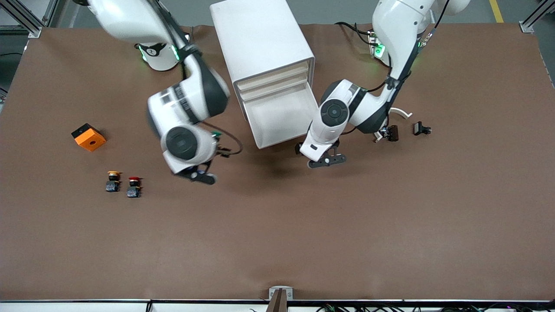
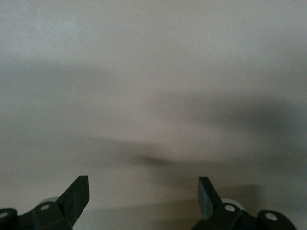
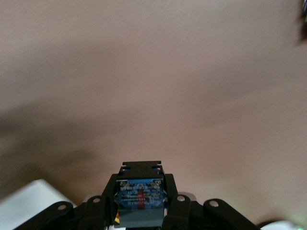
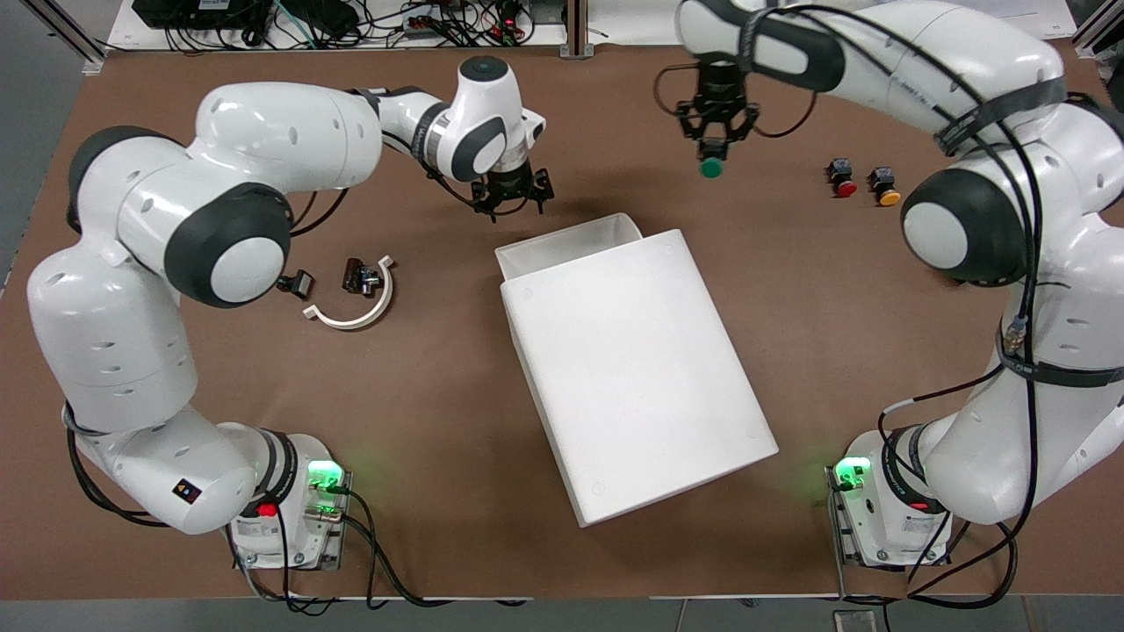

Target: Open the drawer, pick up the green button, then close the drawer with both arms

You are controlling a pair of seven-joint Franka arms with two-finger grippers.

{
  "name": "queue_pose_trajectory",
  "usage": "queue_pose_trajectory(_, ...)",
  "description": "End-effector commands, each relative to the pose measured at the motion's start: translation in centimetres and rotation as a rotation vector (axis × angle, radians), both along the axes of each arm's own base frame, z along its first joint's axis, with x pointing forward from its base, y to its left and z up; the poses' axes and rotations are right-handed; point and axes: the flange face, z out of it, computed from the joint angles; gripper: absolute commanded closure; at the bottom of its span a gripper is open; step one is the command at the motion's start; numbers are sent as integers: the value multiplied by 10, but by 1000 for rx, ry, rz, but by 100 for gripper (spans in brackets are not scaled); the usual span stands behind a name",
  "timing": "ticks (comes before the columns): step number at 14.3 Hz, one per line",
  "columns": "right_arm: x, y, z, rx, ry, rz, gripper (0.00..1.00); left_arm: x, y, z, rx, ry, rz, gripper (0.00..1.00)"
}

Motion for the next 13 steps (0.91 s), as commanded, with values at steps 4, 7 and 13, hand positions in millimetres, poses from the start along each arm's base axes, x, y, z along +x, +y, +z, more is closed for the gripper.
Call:
queue_pose_trajectory(4, 34, -111, -25, 37, -55, 208, 64, -25, -40, -17, -24, 67, 68, 0)
queue_pose_trajectory(7, 47, -158, -48, 53, -129, 276, 64, -47, -60, -16, -26, 98, 117, 0)
queue_pose_trajectory(13, 43, -203, -99, 64, -255, 279, 64, -102, -94, -18, 1, 195, 48, 0)
